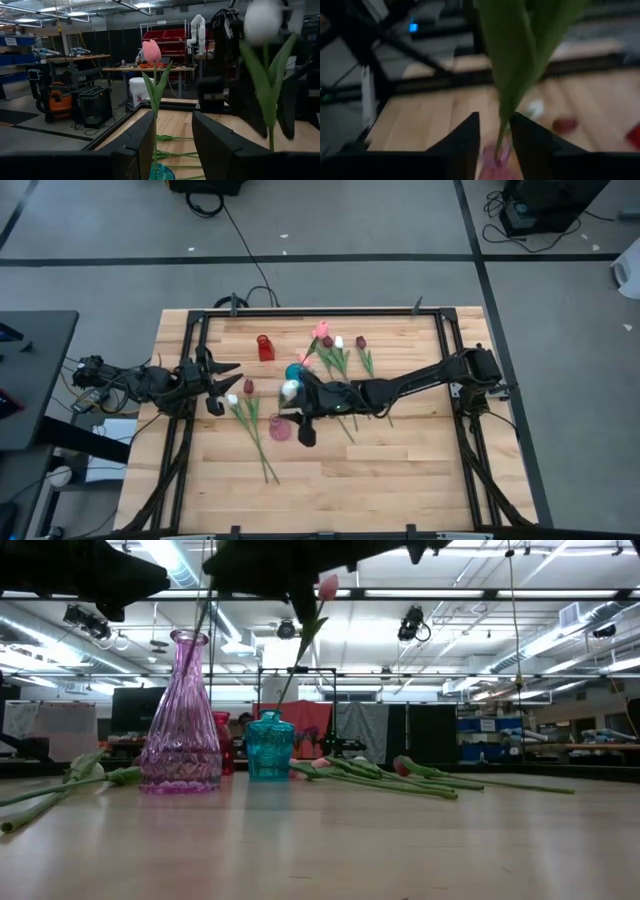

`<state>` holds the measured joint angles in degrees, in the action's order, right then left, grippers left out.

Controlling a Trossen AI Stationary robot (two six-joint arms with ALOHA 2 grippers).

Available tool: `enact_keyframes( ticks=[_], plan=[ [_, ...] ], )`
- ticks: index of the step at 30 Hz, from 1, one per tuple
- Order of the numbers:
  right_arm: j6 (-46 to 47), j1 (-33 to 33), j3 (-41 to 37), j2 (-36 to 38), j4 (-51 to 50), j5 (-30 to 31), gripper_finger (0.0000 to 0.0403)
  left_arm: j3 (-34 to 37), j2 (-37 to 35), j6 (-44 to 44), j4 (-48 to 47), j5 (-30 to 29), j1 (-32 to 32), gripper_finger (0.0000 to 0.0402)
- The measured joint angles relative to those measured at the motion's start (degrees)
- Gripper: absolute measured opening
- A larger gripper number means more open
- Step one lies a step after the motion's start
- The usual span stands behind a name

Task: Sort flowers into vase by color
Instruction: Put the top right white tulip into the pink vase, then put the top right red tulip into the red vase

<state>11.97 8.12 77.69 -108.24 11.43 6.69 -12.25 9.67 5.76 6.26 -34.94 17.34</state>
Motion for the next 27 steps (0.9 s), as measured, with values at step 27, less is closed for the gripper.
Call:
enact_keyframes(
  ticks=[27],
  plan=[
    [23.8, -13.7, -17.3, 9.5, -51.8, 11.3, 0.0153, 0.0, 0.0, 0.0, -0.1, 0.0, 0.0, 0.0137]
  ],
)
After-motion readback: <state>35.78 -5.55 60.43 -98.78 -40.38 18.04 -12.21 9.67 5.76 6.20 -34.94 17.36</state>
